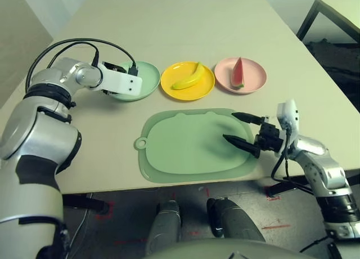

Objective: Place the fruits into color-matched plates.

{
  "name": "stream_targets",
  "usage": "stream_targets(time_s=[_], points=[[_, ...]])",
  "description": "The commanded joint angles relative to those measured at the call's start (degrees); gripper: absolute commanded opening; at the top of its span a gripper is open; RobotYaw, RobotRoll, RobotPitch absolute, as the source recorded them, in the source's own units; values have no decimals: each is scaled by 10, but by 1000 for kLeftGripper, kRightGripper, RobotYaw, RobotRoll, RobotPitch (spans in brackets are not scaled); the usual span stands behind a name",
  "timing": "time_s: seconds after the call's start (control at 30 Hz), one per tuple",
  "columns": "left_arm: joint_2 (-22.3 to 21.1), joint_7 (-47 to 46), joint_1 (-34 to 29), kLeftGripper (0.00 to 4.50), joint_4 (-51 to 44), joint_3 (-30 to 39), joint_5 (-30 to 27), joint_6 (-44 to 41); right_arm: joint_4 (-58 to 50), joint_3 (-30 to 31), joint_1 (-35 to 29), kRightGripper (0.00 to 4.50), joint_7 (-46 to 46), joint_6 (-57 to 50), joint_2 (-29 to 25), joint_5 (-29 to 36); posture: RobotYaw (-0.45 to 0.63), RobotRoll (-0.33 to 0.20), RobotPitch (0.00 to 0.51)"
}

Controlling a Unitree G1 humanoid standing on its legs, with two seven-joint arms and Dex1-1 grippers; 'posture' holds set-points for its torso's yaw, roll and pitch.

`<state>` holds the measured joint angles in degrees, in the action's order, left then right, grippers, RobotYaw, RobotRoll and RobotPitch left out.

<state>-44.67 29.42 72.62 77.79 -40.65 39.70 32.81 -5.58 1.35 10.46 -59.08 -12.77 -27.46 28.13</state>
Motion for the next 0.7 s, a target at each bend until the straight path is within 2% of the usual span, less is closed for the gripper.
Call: stream_targets(time_s=[0.03, 0.27, 0.43, 0.57, 0.6, 0.7], points=[[12, -11, -15, 2900, 9, 17, 5, -4, -10, -7, 1, 4500, 0, -11, -8, 6, -123, 0, 129], [34, 24, -31, 2900, 10, 73, -32, -16, -26, -15, 1, 4500, -3, -20, -16, 21, -136, 0, 131], [37, 39, -38, 2900, 8, 91, -34, -21, -29, -16, 4, 4500, -2, -23, -19, 25, -134, 0, 130], [33, 41, -42, 4284, 7, 98, -30, -23, -33, -14, 3, 4500, -1, -24, -19, 24, -132, 0, 131], [31, 42, -43, 4469, 7, 99, -30, -23, -33, -14, 3, 4500, -1, -24, -19, 24, -132, 0, 131], [28, 42, -44, 4469, 7, 102, -27, -22, -32, -14, 2, 4500, -2, -24, -19, 23, -129, 0, 132]])
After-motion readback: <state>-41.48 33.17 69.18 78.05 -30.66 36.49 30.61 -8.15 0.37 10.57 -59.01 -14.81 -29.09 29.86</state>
